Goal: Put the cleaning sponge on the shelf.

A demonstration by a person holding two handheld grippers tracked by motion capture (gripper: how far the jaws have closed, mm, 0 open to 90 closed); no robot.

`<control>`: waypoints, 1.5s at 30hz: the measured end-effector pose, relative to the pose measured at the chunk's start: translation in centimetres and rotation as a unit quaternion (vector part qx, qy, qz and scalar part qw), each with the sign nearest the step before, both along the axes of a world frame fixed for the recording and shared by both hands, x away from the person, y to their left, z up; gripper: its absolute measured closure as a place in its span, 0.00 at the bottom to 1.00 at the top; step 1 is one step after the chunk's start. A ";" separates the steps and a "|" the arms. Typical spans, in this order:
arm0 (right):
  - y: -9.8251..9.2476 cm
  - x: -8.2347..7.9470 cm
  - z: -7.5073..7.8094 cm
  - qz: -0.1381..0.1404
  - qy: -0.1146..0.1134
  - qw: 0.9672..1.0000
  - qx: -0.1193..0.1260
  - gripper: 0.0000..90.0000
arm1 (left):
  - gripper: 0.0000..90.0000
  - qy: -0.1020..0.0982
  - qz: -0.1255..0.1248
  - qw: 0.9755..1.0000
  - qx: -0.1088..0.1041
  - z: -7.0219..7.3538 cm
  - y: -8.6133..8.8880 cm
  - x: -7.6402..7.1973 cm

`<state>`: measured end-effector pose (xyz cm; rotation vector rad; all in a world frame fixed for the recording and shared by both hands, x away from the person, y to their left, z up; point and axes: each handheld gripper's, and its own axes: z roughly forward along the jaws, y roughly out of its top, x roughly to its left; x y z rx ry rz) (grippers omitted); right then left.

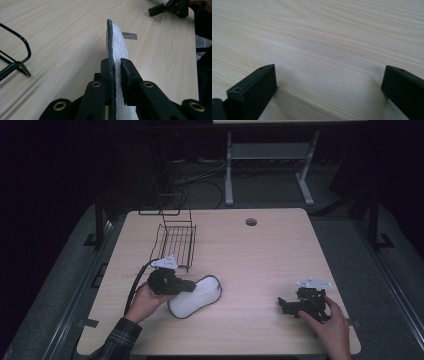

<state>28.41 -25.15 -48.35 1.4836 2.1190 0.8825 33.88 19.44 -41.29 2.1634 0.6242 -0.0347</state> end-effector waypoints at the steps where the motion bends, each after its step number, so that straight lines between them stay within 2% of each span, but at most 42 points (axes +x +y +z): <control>1: 0.0 0.0 0.0 0.000 0.000 1.000 0.000 0.00 | 0.90 -0.002 -0.001 1.000 -0.001 0.1 0.0 0.0; 9: 0.0 0.0 0.0 0.000 0.000 1.000 0.000 0.00 | 0.91 -0.016 0.006 1.000 -0.008 1.0 0.3 -0.1; 19: 0.0 0.0 0.0 0.000 0.000 1.000 0.000 0.00 | 0.92 -0.018 0.024 0.999 -0.017 2.0 0.8 0.3; 25: 0.0 0.0 0.0 0.000 0.000 1.000 0.000 0.00 | 0.92 -0.026 0.034 0.999 -0.026 2.7 1.3 0.6; 35: 0.0 0.0 0.0 0.000 0.000 1.000 0.000 0.00 | 0.92 -0.035 0.055 0.997 -0.029 3.6 2.3 1.4; 45: 0.0 0.0 0.0 0.000 0.000 1.000 0.001 0.00 | 0.92 -0.032 0.071 0.996 -0.038 4.1 3.3 2.2</control>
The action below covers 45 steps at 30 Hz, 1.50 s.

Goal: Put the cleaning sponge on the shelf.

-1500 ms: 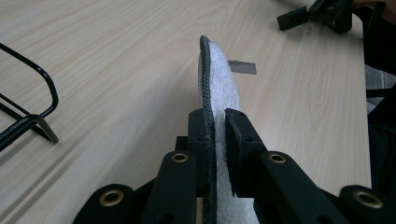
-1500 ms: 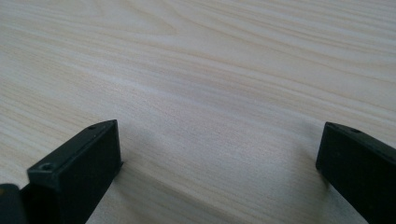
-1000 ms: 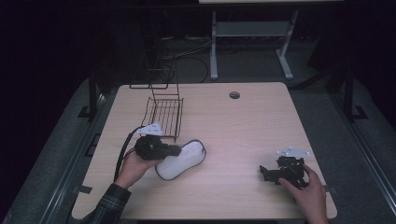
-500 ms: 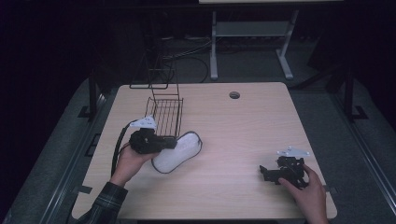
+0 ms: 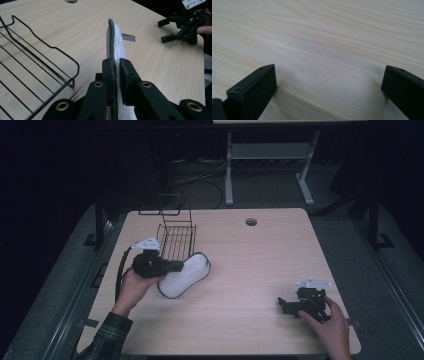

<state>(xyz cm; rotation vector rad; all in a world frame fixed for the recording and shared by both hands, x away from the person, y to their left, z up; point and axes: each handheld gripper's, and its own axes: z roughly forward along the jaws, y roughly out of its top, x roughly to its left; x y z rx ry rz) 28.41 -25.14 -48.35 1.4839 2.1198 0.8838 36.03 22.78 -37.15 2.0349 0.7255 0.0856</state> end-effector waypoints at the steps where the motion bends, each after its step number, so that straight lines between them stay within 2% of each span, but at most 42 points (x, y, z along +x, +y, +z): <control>1: 0.0 0.0 0.0 0.000 0.000 1.000 0.000 0.00 | 0.92 0.000 0.001 1.000 -0.001 0.0 0.1 0.1; 6: 0.0 0.0 0.0 0.000 0.000 1.000 -0.001 0.00 | 0.92 0.005 0.009 1.000 -0.004 -0.1 0.8 0.6; 15: 0.0 0.0 0.0 0.000 0.000 1.000 0.000 0.00 | 0.92 -0.003 0.029 1.000 -0.003 0.3 2.0 1.5; 21: 0.0 0.0 0.0 0.000 0.000 1.000 0.000 0.00 | 0.92 0.000 0.048 0.999 -0.010 0.5 3.1 2.2; 24: 0.0 0.0 0.0 0.000 0.000 1.000 0.000 0.00 | 0.92 -0.001 0.054 0.998 -0.007 0.5 3.6 2.5; 31: 0.0 0.0 0.0 0.000 0.000 1.000 -0.001 0.00 | 0.92 -0.005 0.071 0.997 -0.007 0.7 4.7 3.1; 36: 0.0 0.0 0.0 0.000 0.000 1.000 -0.001 0.00 | 0.92 -0.006 0.086 0.996 -0.020 1.1 5.5 3.8; 45: 0.0 0.0 0.0 0.000 0.000 1.000 -0.001 0.00 | 0.92 -0.011 0.104 0.994 -0.016 1.2 6.9 5.2</control>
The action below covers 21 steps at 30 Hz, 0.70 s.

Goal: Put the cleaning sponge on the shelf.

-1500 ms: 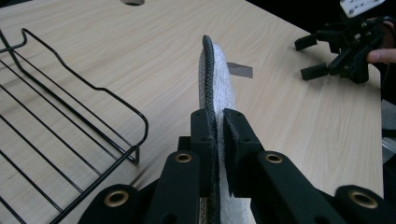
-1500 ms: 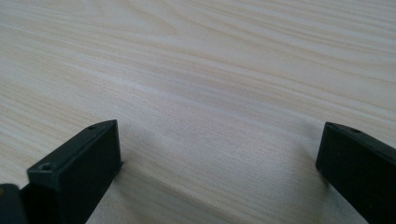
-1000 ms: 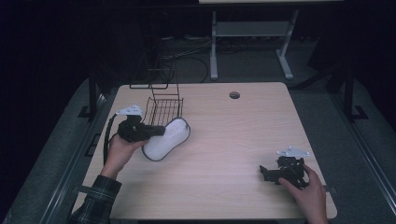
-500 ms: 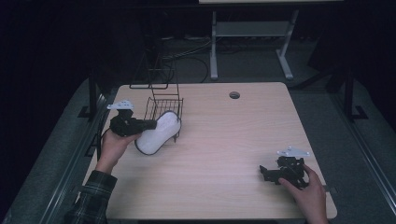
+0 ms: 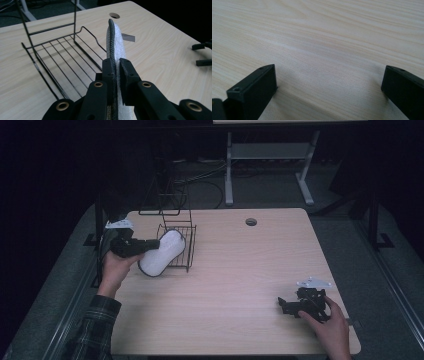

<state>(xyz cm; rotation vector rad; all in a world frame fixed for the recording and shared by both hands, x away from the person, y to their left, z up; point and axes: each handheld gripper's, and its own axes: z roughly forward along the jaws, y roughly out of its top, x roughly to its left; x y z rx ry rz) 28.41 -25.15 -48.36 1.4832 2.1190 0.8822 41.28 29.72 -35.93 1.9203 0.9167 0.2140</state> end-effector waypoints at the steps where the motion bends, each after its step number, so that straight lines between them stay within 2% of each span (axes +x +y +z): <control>1: 0.0 0.0 0.0 0.000 0.000 1.000 0.000 0.00 | 0.92 -0.001 0.004 1.000 -0.004 -0.1 0.2 0.2; 3: 0.0 0.0 0.0 0.000 0.000 1.000 0.000 0.00 | 0.93 0.003 0.012 1.000 -0.012 -0.3 0.5 0.4; 8: 0.0 0.0 0.0 0.000 0.000 1.000 0.000 0.00 | 0.92 0.011 0.028 0.999 -0.013 -0.9 1.3 1.3; 17: 0.0 0.0 0.0 0.000 0.000 1.000 0.000 0.00 | 0.92 0.011 0.043 0.999 -0.016 -0.5 2.2 3.1; 21: 0.0 0.0 0.0 0.000 0.000 1.000 0.000 0.00 | 0.92 0.017 0.050 0.998 -0.028 -0.3 2.2 4.1</control>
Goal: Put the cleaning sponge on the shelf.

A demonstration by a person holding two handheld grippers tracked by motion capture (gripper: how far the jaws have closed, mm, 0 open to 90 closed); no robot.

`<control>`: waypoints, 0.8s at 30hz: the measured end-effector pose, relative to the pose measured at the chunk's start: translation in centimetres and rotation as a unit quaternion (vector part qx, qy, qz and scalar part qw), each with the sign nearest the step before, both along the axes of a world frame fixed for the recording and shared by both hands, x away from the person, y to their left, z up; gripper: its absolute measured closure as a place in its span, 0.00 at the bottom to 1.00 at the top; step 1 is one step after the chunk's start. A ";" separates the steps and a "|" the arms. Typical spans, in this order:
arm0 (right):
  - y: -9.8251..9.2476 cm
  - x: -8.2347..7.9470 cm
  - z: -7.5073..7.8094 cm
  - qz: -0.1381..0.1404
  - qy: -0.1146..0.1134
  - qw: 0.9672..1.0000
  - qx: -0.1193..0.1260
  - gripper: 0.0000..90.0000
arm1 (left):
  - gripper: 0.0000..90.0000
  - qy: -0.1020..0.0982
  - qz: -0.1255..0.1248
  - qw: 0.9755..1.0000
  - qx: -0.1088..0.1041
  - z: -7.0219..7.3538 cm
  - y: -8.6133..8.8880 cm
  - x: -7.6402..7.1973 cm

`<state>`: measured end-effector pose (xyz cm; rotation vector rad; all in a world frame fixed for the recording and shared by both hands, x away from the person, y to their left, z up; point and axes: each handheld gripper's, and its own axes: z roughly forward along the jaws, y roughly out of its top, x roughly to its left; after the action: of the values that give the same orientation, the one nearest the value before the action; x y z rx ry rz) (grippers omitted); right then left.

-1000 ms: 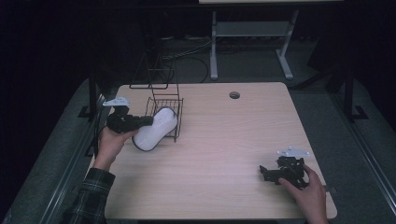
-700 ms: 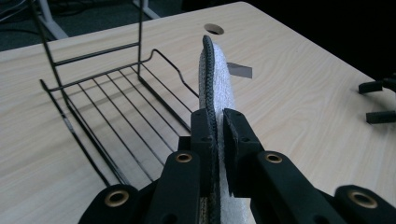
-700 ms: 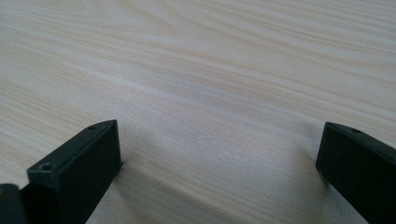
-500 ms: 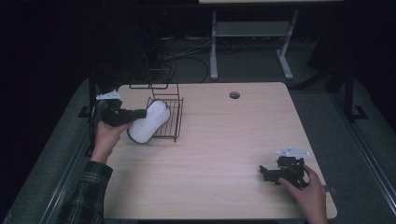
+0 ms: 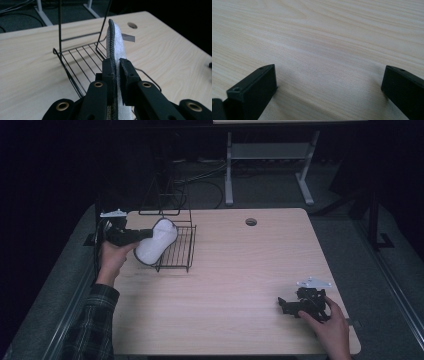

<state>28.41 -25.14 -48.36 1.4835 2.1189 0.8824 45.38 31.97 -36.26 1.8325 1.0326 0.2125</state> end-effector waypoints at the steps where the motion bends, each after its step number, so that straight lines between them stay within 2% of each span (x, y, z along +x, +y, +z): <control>1: 0.0 0.0 0.0 0.000 0.000 1.000 0.000 0.00 | 0.92 0.000 0.001 1.000 0.004 0.0 0.0 0.2; 5: 0.0 0.0 0.0 0.000 0.000 1.000 0.000 0.00 | 0.92 0.001 0.001 1.000 0.010 0.0 -0.3 0.9; 10: 0.0 0.0 0.0 0.000 0.000 1.000 0.000 0.00 | 0.92 0.010 0.005 1.000 0.004 -0.8 -0.7 1.6; 12: 0.0 0.0 0.0 0.000 0.000 1.000 0.000 0.00 | 0.92 0.013 0.001 1.000 0.013 -1.3 -0.7 2.0; 16: 0.0 0.0 0.0 0.000 0.000 1.000 0.000 0.00 | 0.92 0.020 0.007 1.000 0.002 -1.8 -1.1 2.3; 24: 0.0 0.0 0.0 0.000 0.000 1.000 0.000 0.00 | 0.91 0.026 0.012 1.000 0.002 -2.6 -1.3 2.9</control>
<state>28.41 -25.14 -48.36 1.4838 2.1188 0.8826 48.29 30.64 -38.86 1.8389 1.0919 0.1825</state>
